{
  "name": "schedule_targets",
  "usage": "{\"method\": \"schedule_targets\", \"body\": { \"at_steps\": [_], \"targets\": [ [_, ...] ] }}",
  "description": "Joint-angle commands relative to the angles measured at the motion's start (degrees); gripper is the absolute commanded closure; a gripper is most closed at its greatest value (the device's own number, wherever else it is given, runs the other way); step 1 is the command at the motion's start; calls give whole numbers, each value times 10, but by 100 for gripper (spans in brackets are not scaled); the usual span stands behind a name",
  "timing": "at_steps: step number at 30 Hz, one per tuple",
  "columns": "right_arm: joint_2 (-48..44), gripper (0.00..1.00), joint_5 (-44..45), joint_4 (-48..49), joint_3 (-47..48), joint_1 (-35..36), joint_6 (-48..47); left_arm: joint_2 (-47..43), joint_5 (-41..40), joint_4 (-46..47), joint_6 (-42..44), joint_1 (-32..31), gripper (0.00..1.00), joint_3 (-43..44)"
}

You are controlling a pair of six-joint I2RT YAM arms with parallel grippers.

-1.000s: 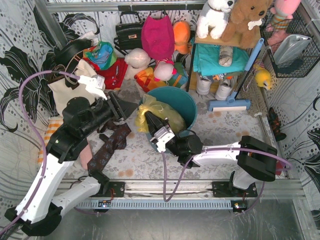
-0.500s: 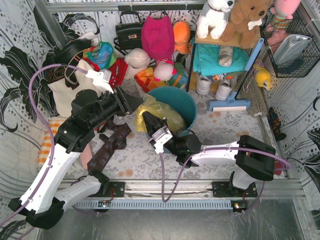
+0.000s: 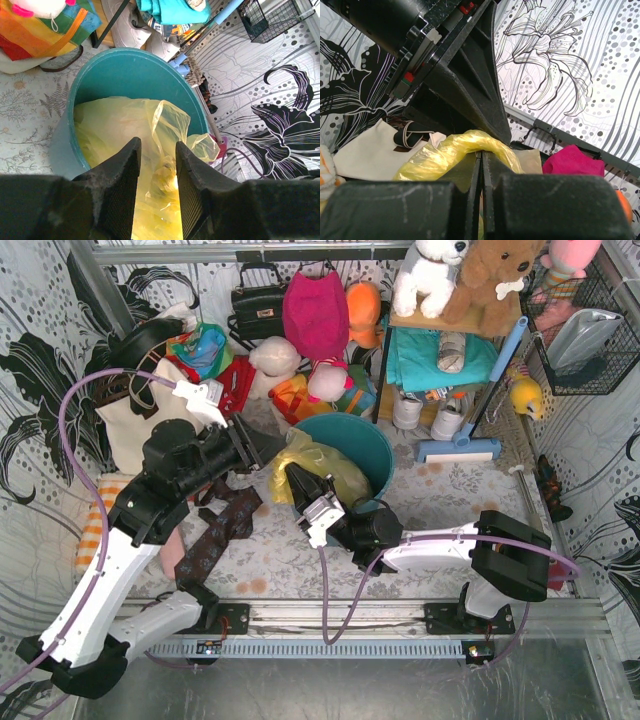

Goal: Tie the trash bag

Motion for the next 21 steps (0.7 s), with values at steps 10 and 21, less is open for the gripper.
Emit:
{"method": "schedule_targets", "body": {
  "at_steps": [10,21],
  "targets": [
    [1,100,13,50,11,-1,-17,-20,24,5,-17,-2,61,-3],
    [3,100,10,50,14,-1,-16,-16,40,4,-22,-2,56,-20]
  ]
}}
